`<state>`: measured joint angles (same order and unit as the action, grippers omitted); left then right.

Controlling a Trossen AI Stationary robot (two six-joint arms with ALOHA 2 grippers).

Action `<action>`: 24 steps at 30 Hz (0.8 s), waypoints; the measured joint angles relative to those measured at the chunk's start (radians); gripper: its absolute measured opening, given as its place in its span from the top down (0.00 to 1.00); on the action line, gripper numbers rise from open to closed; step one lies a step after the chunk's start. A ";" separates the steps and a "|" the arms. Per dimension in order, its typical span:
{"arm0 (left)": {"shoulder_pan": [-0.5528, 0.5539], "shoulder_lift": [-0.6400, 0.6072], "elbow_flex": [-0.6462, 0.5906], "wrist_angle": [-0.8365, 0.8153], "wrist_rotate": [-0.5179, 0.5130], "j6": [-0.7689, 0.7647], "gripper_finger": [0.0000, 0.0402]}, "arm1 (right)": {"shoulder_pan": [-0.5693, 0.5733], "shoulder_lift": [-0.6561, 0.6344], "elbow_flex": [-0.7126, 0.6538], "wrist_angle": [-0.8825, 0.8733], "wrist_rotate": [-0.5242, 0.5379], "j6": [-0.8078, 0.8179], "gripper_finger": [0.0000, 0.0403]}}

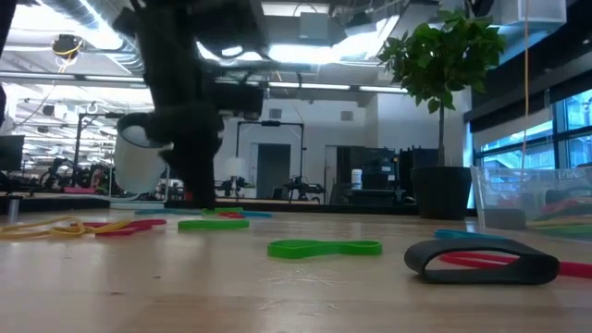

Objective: Pick and place rubber bands into bin
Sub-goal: Put the green rubber band into the transparent bin

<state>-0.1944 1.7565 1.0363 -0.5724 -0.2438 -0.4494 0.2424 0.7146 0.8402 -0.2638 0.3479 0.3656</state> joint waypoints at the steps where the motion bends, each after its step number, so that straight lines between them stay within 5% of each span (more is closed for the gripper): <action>1: 0.000 0.017 0.000 0.001 0.002 -0.001 0.60 | 0.000 0.004 0.000 0.000 0.000 0.000 1.00; 5: 0.001 0.074 0.005 0.022 0.021 -0.009 0.65 | 0.000 0.020 0.000 0.000 0.001 0.021 1.00; 11: -0.005 0.098 0.008 0.104 0.077 -0.023 0.96 | 0.000 0.048 0.000 -0.002 0.002 0.021 1.00; 17: -0.041 0.101 0.119 0.273 0.099 0.022 0.99 | 0.000 0.058 0.000 0.001 0.001 -0.009 1.00; 24: -0.053 0.170 0.296 0.435 -0.002 0.175 0.99 | 0.000 0.050 0.000 0.031 -0.001 -0.034 1.00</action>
<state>-0.2472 1.9265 1.3325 -0.1373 -0.2456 -0.2741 0.2424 0.7642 0.8406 -0.2329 0.3466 0.3313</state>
